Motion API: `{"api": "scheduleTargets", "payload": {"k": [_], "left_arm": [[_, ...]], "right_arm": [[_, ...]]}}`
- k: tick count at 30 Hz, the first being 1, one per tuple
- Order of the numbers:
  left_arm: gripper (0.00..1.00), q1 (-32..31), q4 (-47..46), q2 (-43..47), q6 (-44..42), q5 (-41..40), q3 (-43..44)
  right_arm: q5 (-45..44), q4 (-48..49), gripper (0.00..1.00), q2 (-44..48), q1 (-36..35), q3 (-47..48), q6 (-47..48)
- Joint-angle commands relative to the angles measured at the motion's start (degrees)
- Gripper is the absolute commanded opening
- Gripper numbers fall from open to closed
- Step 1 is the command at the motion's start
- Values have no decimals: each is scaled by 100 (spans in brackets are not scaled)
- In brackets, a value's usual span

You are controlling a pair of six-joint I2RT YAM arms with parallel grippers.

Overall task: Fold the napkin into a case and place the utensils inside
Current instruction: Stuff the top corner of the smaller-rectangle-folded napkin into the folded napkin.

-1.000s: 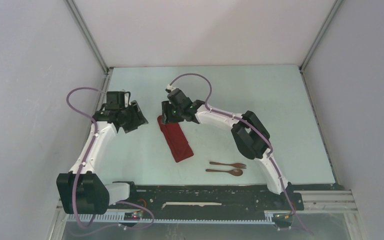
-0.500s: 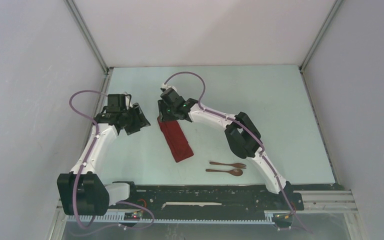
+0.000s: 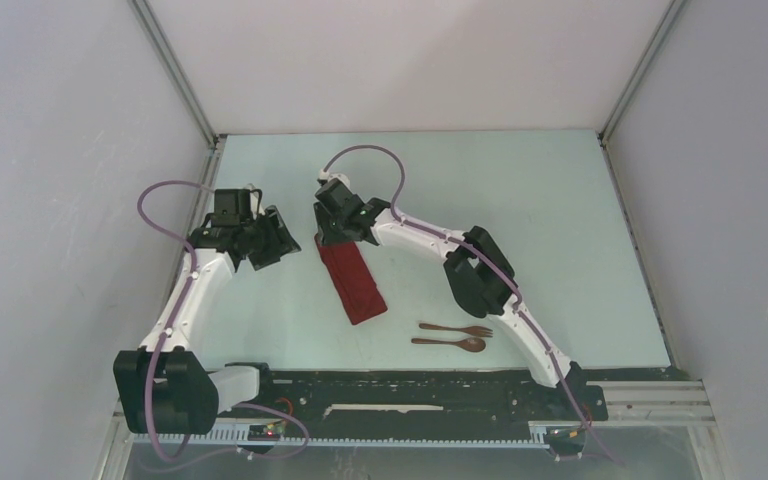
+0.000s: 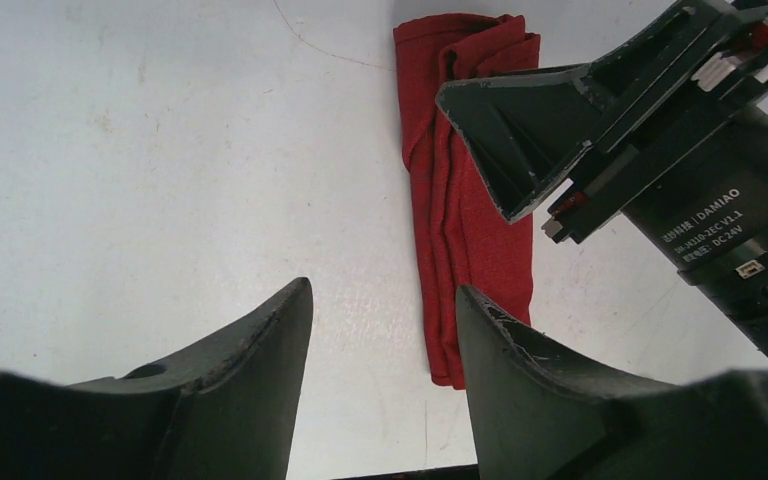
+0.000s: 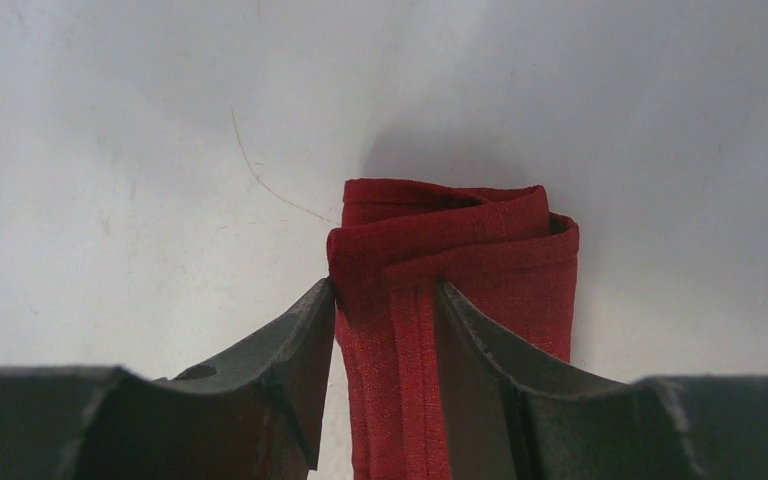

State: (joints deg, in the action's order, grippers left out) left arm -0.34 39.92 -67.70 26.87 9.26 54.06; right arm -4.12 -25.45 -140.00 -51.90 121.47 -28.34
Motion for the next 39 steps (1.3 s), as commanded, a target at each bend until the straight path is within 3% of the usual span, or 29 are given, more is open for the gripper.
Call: {"api": "scheduleTargets", "payload": {"k": [1, 16, 22, 29, 37, 39], "left_arm": [[61, 16, -138, 158, -77, 77, -60], [61, 181, -90, 265, -72, 120, -54], [56, 183, -81, 135, -100, 137, -84], [55, 178, -161, -85, -101, 239, -87], [58, 143, -187, -1049, -127, 951, 308], [50, 125, -212, -1362, -57, 1031, 429]], "right_arm": [[-269, -41, 50, -27, -121, 211, 185], [-337, 32, 45, -266, -145, 388, 177], [-319, 60, 30, -340, -128, 509, 186], [-257, 74, 0, -175, -93, 516, 117], [-16, 422, 0, 697, 38, -512, -458], [28, 610, 0, 897, 72, -836, -601]]}}
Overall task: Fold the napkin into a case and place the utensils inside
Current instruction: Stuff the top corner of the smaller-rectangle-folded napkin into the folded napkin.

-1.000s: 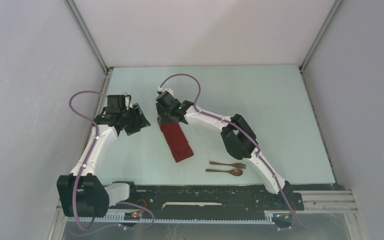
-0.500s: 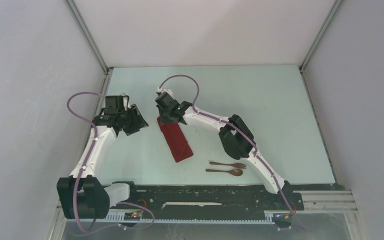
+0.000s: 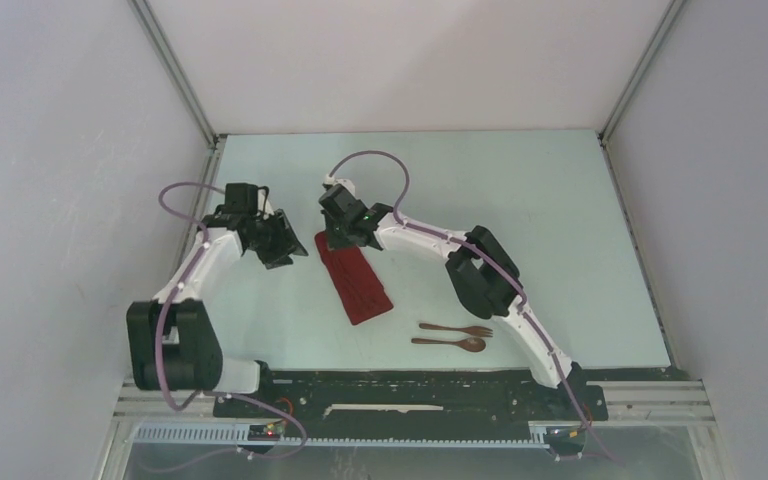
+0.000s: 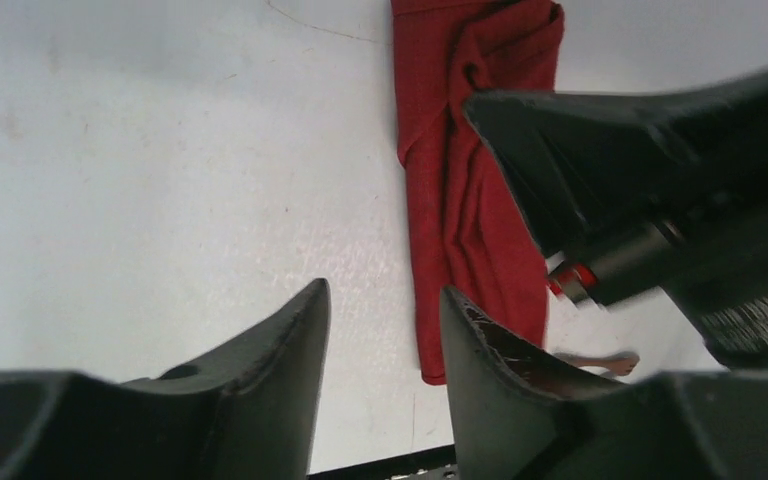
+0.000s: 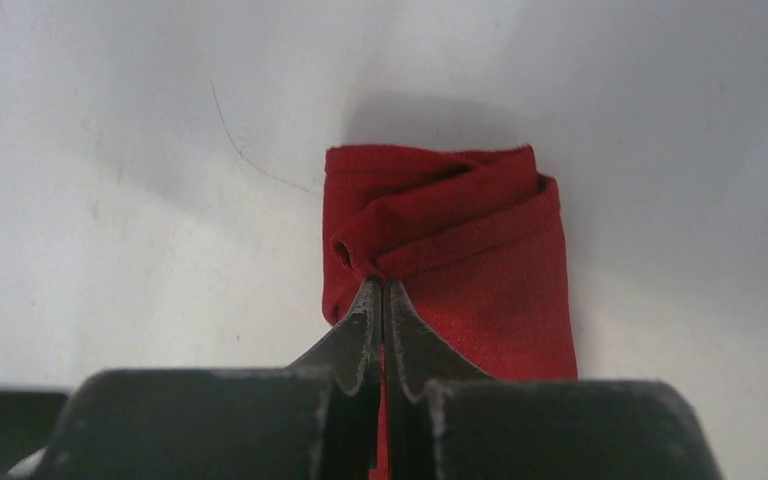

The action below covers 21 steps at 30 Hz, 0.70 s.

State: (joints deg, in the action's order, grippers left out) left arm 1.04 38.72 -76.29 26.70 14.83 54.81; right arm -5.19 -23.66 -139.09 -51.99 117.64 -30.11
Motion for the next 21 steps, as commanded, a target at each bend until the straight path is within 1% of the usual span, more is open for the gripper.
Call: {"api": "scheduleTargets", "payload": {"k": [1, 3, 4, 6, 12, 14, 16, 21], "left_arm": [[45, -41, -117, -620, -25, 433, 415], [38, -52, -101, -834, -8, 354, 580], [37, -230, -60, -949, -12, 341, 704], [36, -443, 152, -1195, -65, 26, 1032], [35, -947, 610, -2051, -241, -553, 1870], [31, -1030, 743, -2282, -324, -695, 2018], [31, -1111, 847, -2460, -394, -868, 2119], [29, -1239, 821, -2649, -420, -977, 2193]], "right_arm": [[151, 592, 0, 906, 95, -634, -486], [254, 821, 0, 1072, 141, -948, -622], [330, 895, 0, 1117, 176, -1060, -701], [408, 934, 0, 1139, 216, -1146, -801], [458, 1144, 0, 1202, 303, -1389, -950], [458, 1164, 0, 1221, 328, -1420, -953], [597, 1202, 0, 1242, 348, -1476, -989], [679, 1329, 0, 1245, 390, -1614, -1056]]}}
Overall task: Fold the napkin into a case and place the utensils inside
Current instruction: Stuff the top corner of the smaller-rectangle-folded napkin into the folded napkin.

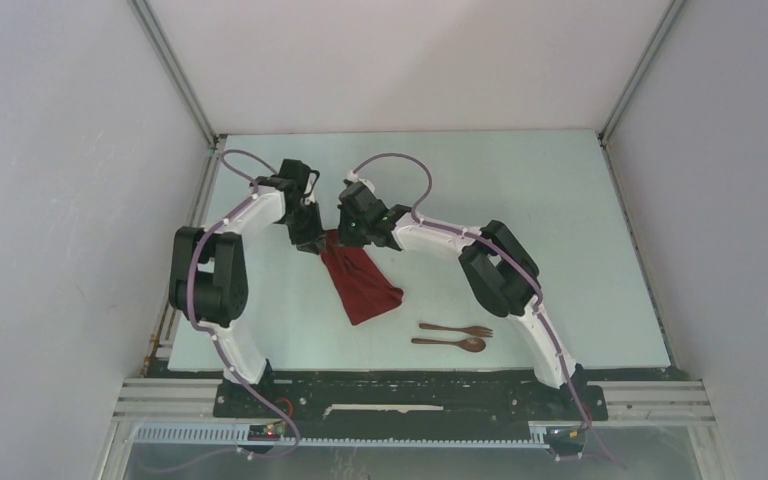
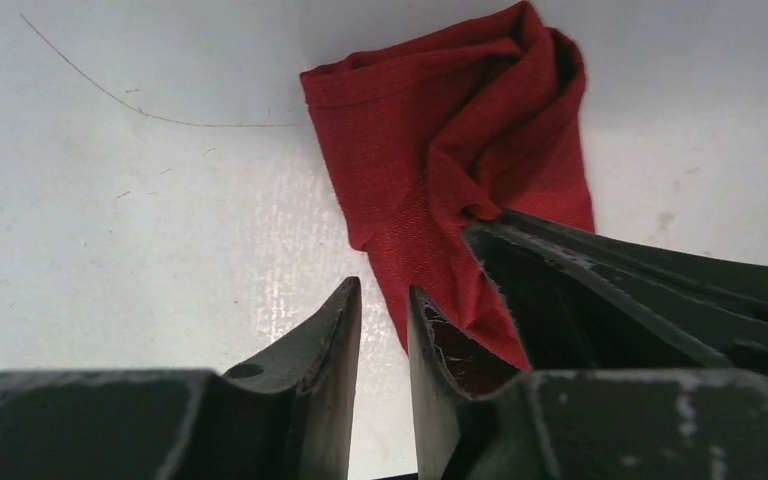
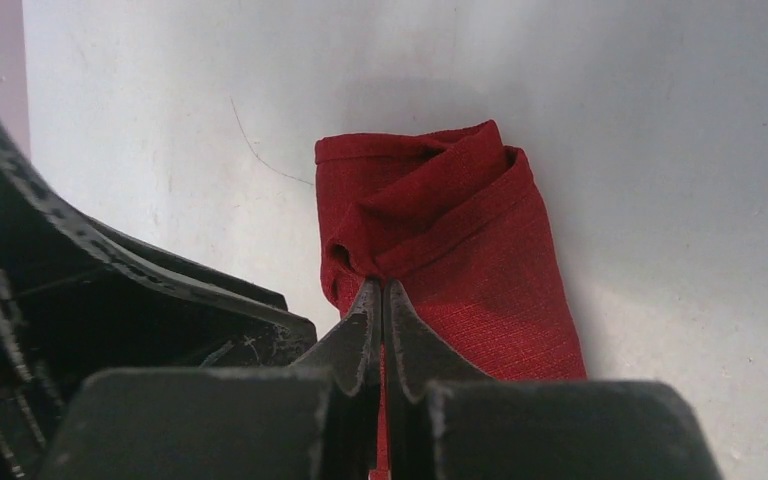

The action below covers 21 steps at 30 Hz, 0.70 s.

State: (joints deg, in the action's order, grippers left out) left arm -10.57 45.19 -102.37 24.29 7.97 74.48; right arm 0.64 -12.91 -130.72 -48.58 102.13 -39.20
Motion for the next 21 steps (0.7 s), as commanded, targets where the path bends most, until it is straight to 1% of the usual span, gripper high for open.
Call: {"api": "scheduleTargets", "payload": {"k": [1, 7, 11, 19, 21], "left_arm": [[29, -106, 177, -72, -173, -364, 246], [32, -243, 285, -349, -163, -695, 506], [34, -393, 490, -636, -204, -1080, 876], [34, -436, 517, -868, -199, -1257, 1109], [34, -446, 564, -962, -221, -1285, 1277]], "right_arm": [[102, 280, 0, 429, 56, -97, -158], [113, 340, 0, 457, 66, -114, -158], [129, 340, 0, 442, 71, -114, -164], [162, 368, 0, 414, 75, -117, -191], [177, 368, 0, 405, 76, -122, -197]]}}
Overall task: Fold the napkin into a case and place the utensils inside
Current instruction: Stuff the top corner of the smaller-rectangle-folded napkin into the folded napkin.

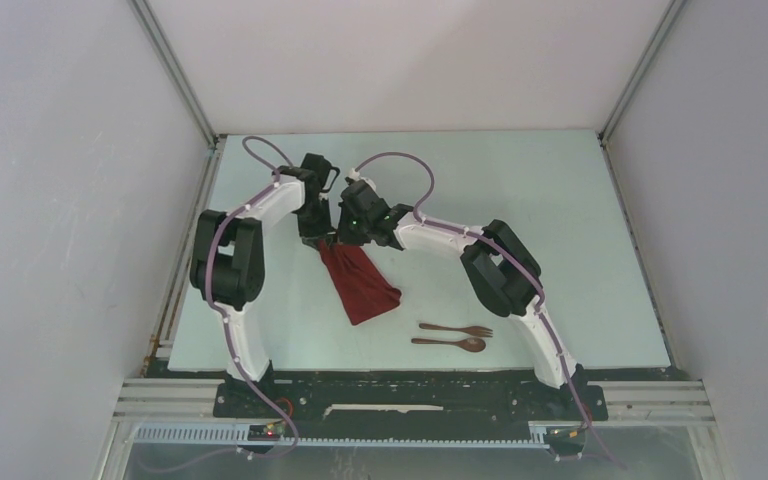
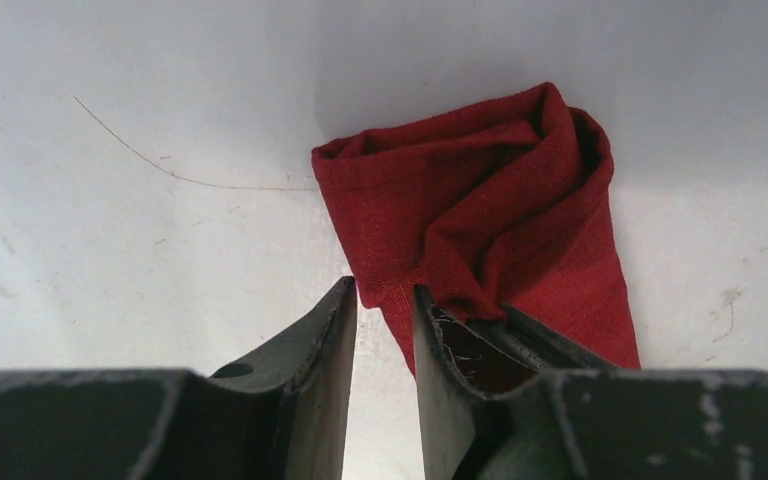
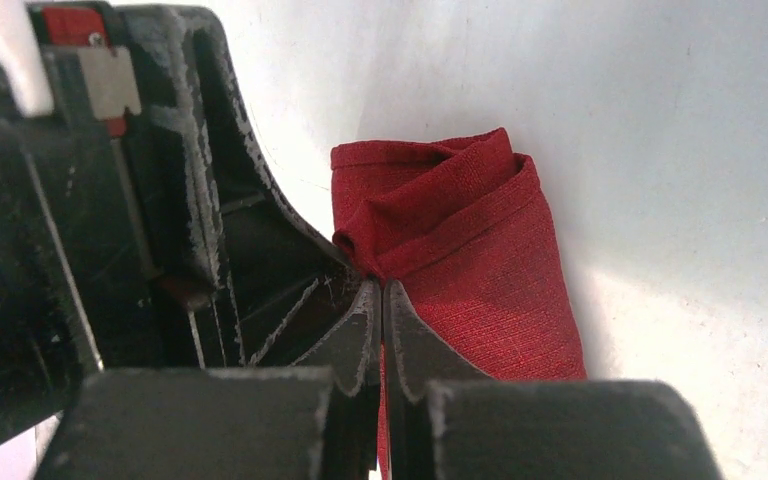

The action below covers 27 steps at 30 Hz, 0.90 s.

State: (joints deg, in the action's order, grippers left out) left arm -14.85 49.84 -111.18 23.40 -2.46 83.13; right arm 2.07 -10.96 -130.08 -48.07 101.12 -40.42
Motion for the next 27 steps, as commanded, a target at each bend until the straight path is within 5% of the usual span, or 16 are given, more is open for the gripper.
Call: {"api": "scheduleTargets", "payload": {"k": [1, 14, 20, 27], "left_arm": [[33, -22, 142, -149, -138, -221, 481], [30, -80, 155, -422, -217, -220, 587], [11, -71, 76, -285, -228, -294, 561], [2, 36, -36, 53, -298, -18, 359]], "right_arm": [[36, 180, 0, 338, 25, -20, -84], [75, 208, 0, 311, 22, 20, -115], [162, 253, 0, 276, 18, -20, -220], [655, 796, 0, 137, 29, -242, -719]]}}
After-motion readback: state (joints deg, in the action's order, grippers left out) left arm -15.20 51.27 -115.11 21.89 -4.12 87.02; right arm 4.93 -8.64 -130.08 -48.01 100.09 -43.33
